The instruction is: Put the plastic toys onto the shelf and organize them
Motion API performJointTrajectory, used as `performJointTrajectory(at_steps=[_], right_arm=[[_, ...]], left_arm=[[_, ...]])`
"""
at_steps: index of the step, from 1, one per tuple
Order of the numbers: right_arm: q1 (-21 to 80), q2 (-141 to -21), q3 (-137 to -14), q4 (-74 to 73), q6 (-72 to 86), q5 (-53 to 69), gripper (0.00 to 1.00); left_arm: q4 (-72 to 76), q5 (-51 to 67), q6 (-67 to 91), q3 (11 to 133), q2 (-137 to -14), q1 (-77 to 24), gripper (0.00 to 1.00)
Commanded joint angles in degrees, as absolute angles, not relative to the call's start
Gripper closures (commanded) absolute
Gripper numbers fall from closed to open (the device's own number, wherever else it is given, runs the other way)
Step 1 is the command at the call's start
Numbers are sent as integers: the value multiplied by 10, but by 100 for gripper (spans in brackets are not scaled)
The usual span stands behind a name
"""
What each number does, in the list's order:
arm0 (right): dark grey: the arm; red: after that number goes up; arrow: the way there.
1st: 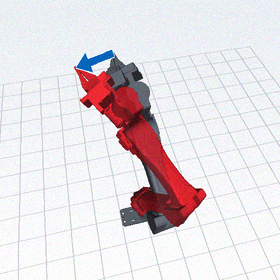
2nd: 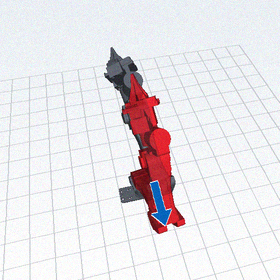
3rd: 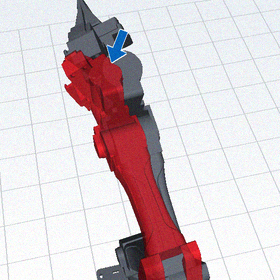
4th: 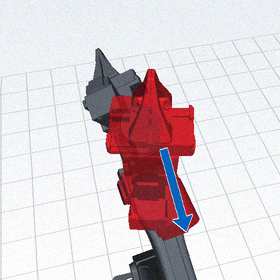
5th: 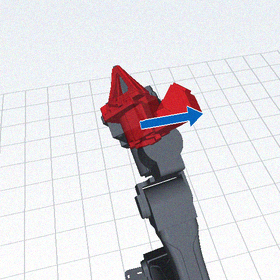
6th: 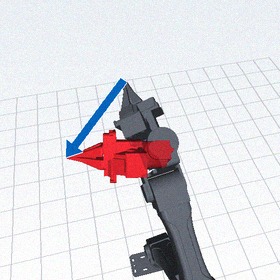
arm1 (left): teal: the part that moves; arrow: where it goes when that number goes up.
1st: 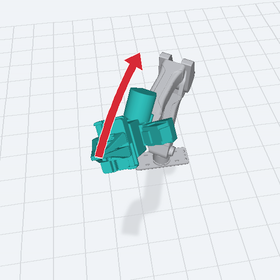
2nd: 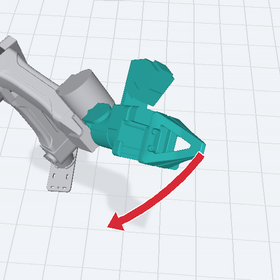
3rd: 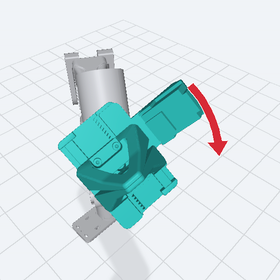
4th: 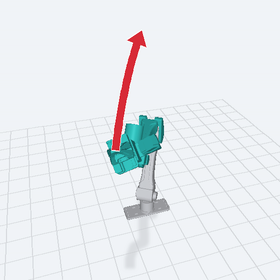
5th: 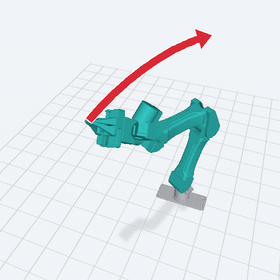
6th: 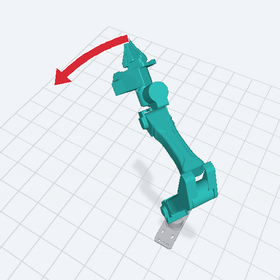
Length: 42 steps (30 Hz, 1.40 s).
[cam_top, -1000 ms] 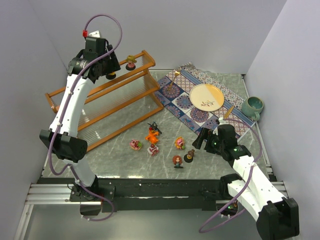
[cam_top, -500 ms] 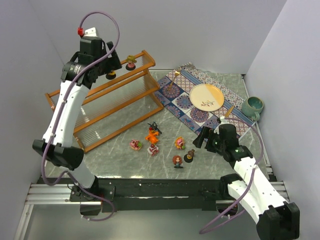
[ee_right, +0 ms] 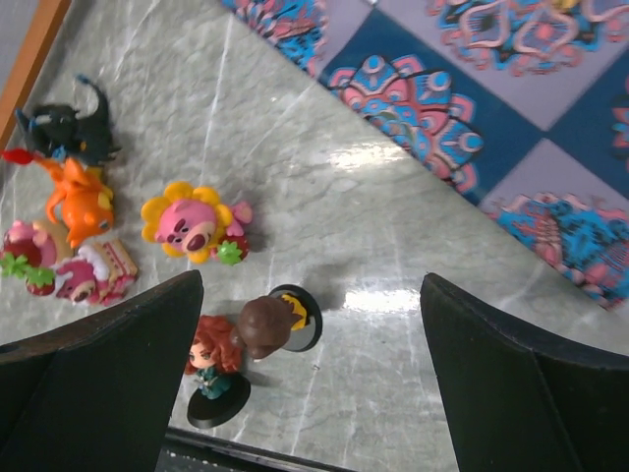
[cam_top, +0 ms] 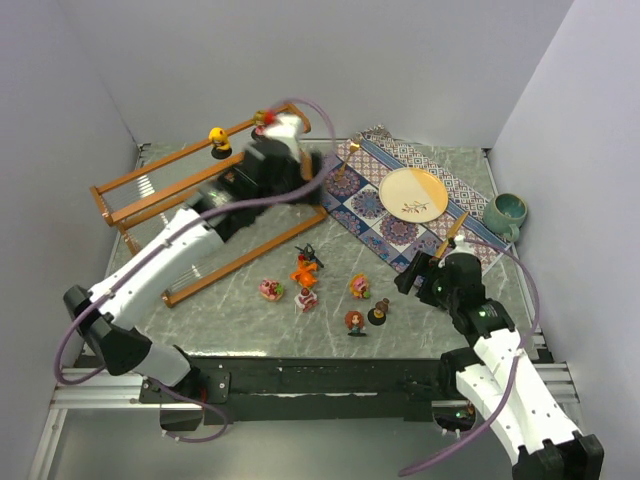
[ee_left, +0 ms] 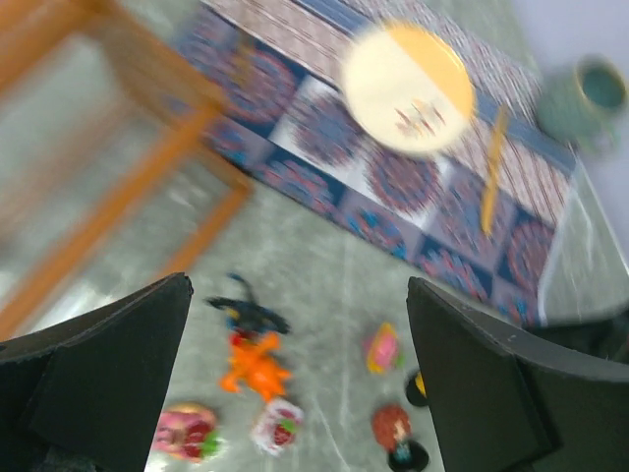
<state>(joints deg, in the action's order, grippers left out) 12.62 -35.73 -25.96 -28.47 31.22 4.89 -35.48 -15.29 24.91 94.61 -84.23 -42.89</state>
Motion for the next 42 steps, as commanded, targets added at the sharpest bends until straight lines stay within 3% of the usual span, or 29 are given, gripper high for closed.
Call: performJointTrajectory(at_steps=[1, 10, 18, 24, 42], right_arm=[[129, -323, -308, -315, 334, -31, 1], [129, -296, -365, -380, 361, -151, 1], [128, -294, -395, -398, 357, -245, 0], [128, -288, -381, -384, 335, -231, 0], [128, -284, -365, -370, 323, -187, 0]], left_arm=[[-235, -134, 240, 871, -846, -524, 3], [-131, -201, 295, 780, -924, -686, 9], [-102, -228, 347, 768, -1034, -745, 18], [-112, -272, 373, 773, -1078, -773, 31], [-129, -337, 381, 820, -1152, -775, 42]])
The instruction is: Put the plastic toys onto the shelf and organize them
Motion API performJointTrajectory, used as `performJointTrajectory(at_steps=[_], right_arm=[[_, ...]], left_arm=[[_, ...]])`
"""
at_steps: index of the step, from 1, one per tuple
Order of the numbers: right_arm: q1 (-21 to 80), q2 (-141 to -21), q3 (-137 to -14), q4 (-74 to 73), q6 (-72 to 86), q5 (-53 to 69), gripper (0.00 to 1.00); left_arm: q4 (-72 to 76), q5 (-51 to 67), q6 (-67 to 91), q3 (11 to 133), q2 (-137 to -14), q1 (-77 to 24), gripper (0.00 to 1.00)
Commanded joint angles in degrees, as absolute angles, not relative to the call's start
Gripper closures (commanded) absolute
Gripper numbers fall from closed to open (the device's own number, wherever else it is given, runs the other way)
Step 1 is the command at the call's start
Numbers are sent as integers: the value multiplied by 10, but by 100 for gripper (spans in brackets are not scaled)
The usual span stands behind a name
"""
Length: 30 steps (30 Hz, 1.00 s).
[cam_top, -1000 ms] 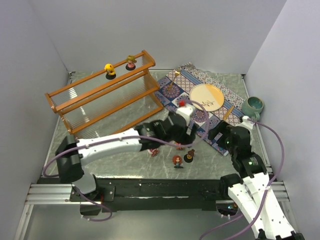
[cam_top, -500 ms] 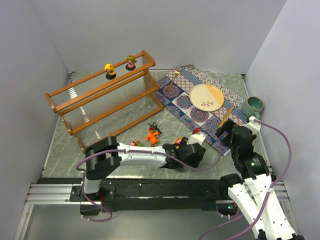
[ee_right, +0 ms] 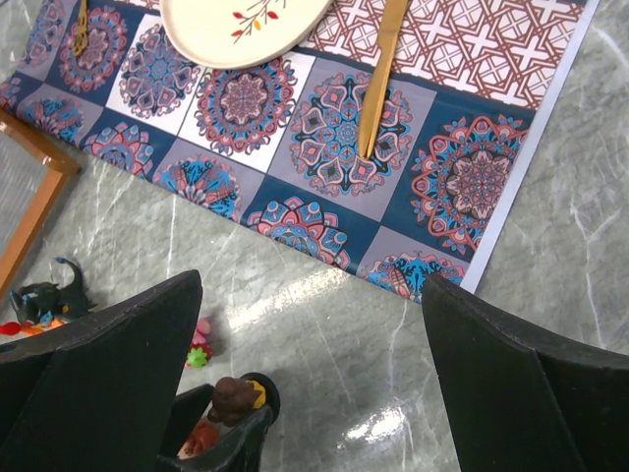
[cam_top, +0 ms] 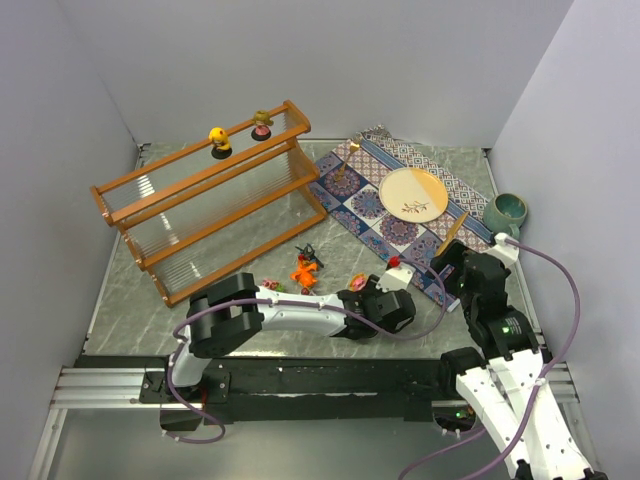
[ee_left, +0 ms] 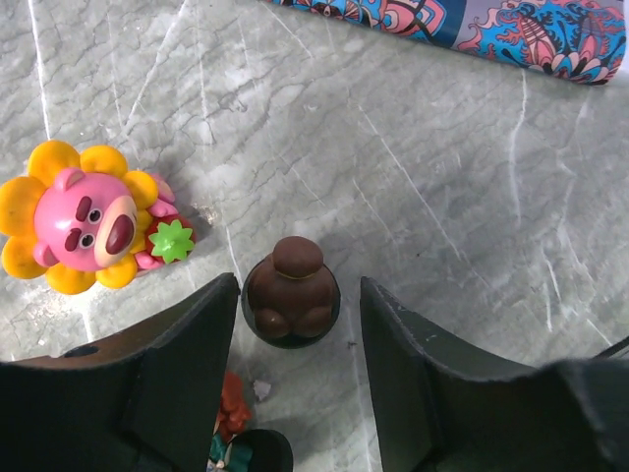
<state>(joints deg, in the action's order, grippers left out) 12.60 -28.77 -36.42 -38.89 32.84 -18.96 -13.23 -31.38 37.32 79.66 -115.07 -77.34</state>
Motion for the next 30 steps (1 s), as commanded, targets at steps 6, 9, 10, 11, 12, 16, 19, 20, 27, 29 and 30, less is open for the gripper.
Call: performJointTrajectory(at_steps=[6, 9, 10, 11, 12, 16, 19, 20, 27, 29, 30], right_arm=[[128, -283, -362, -369, 325, -182, 0], [128, -283, -360, -367, 328, -178, 0], [128, -283, -359, -368, 327, -177, 0], [128, -284, -359, -367, 327, -177, 0], [129, -284, -359, -367, 327, -176, 0], [129, -284, -359, -366, 325, -176, 0], [128, -283, -357, -364, 325, -176, 0], [128, -283, -357, -362, 325, -177, 0], [128, -293, -366, -347, 322, -180, 0], [128, -296, -370, -345, 321, -182, 0], [128, -297, -372, -345, 322, -184, 0]], left_arm=[[-125, -336, 378, 819, -1155, -775, 50], [-127, -337, 376, 819, -1157, -775, 55], [-127, -337, 376, 820, -1157, -775, 56], [-127, -338, 376, 820, -1156, -775, 57], [-130, -338, 378, 822, -1156, -775, 61], [-140, -345, 376, 824, -1143, -775, 77], [-148, -351, 371, 830, -1123, -774, 86], [-159, -353, 370, 833, -1119, -774, 90], [-191, -349, 361, 858, -1050, -750, 94], [-203, -348, 361, 870, -1031, -744, 94], [-208, -345, 360, 875, -1026, -737, 94]])
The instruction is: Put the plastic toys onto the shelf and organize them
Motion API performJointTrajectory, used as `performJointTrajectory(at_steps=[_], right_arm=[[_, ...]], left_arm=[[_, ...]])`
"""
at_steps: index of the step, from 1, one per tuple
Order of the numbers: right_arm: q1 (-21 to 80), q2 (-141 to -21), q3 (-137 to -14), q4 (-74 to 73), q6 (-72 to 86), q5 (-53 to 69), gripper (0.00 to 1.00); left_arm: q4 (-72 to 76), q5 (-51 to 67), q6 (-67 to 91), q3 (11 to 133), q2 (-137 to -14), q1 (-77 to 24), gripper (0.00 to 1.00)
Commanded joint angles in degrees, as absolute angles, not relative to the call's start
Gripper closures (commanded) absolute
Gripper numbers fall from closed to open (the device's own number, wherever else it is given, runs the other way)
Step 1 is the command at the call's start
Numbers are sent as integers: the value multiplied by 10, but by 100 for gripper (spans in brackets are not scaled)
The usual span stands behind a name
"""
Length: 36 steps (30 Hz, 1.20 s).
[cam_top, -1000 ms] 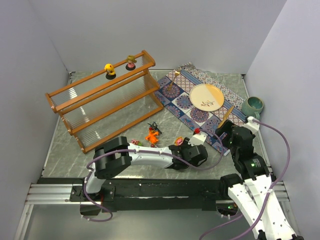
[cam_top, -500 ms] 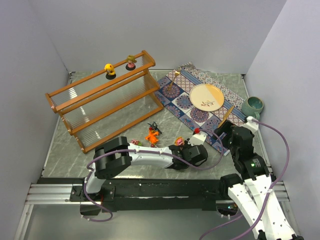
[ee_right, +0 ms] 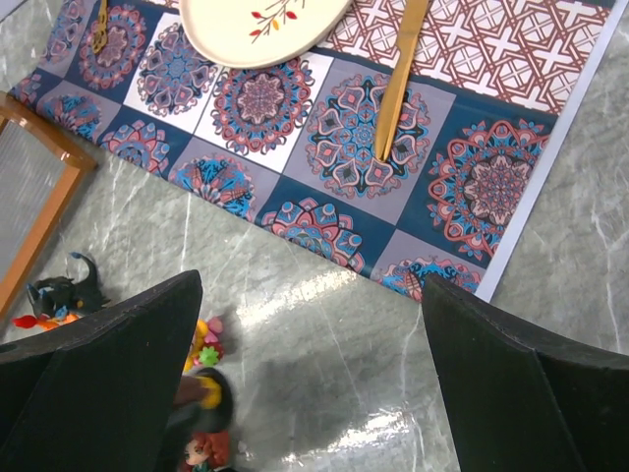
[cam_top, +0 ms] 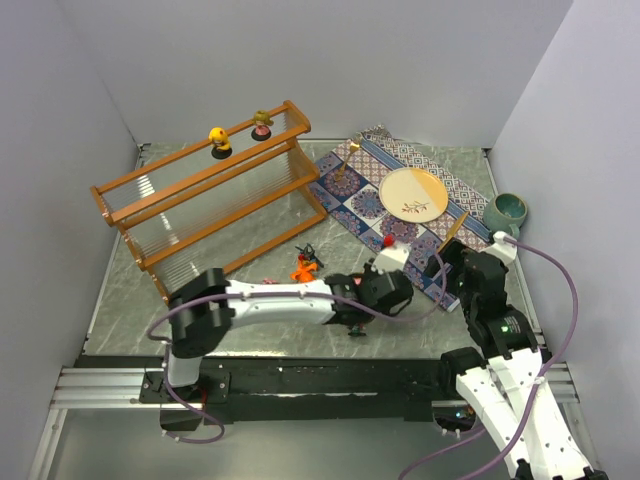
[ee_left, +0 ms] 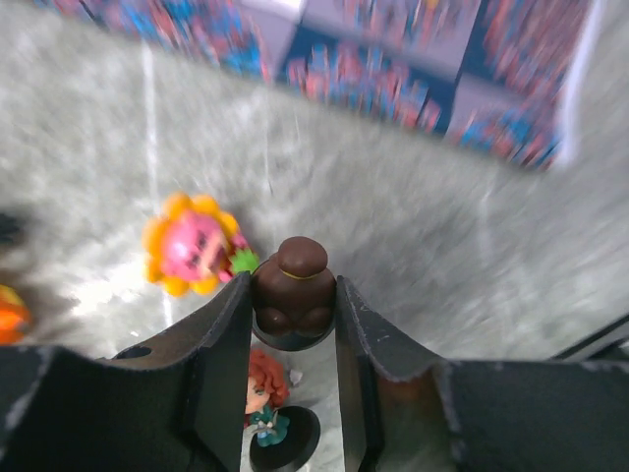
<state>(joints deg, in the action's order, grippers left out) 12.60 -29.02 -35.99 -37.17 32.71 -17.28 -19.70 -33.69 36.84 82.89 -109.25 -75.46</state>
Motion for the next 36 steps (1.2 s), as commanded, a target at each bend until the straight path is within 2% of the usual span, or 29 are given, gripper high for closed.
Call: performJointTrajectory(at_steps=[1, 10, 27, 36], right_arm=[[129, -298, -374, -343, 321, -185, 0], [127, -305, -367, -320, 328, -183, 0], [127, -377, -353, -259, 322, -96, 0], [128, -401, -353, -252, 296, -55, 1]], left_arm=[[-220, -342, 359, 883, -1020, -732, 94], [-324, -341, 357, 949, -944, -664, 94], [-569, -384, 352, 1093, -838, -504, 92], [-623, -364, 316, 1137, -806, -371, 90]])
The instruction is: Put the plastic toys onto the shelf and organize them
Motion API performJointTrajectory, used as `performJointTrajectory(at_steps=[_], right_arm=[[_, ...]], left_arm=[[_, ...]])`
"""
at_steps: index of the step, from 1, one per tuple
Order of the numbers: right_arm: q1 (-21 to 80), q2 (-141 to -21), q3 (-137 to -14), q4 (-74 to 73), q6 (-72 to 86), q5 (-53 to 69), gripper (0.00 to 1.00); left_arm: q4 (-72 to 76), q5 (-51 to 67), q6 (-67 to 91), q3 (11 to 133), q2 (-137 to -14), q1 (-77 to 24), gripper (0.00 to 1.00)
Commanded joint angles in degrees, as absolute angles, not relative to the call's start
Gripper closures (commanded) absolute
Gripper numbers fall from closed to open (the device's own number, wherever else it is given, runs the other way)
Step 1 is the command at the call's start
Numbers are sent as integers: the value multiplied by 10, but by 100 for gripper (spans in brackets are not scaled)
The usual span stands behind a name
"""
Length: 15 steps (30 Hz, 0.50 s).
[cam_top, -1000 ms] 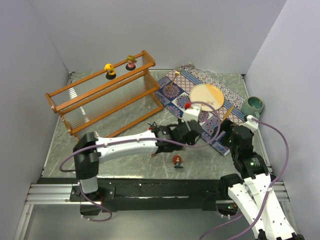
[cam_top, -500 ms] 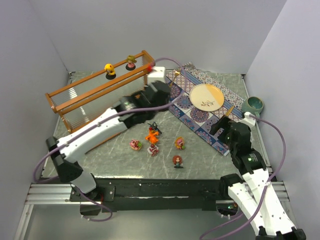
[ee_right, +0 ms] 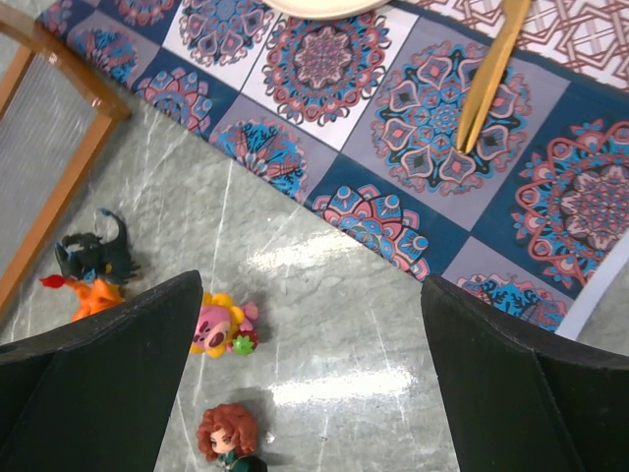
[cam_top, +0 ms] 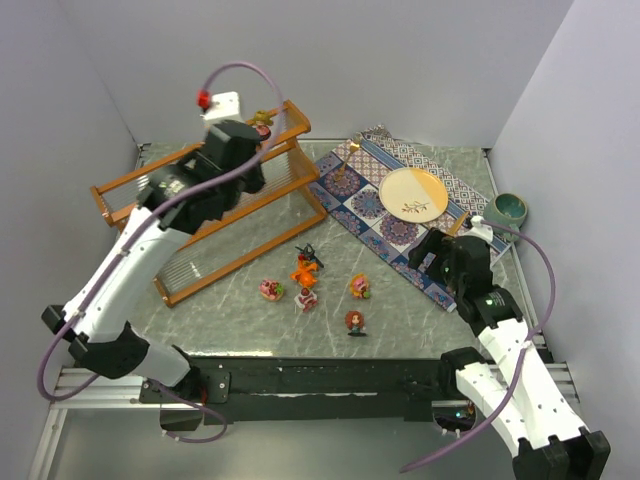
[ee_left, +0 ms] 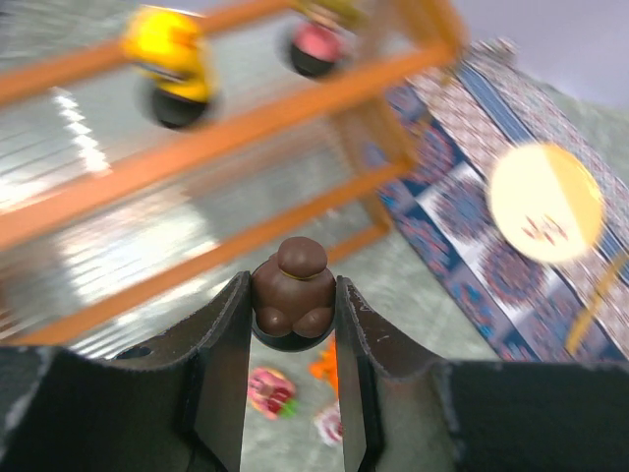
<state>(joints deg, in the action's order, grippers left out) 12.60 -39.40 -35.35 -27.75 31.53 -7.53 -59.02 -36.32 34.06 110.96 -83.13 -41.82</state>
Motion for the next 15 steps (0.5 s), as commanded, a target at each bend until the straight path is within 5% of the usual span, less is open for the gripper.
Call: performJointTrajectory(at_steps=[1, 15], right_arm=[[129, -402, -353, -251, 294, -51, 1], [128, -396, -341, -245, 283, -34, 1]], left_arm=[[-623, -358, 312, 1136, -802, -347, 90], [-563, -266, 268, 1127, -817, -131, 91]])
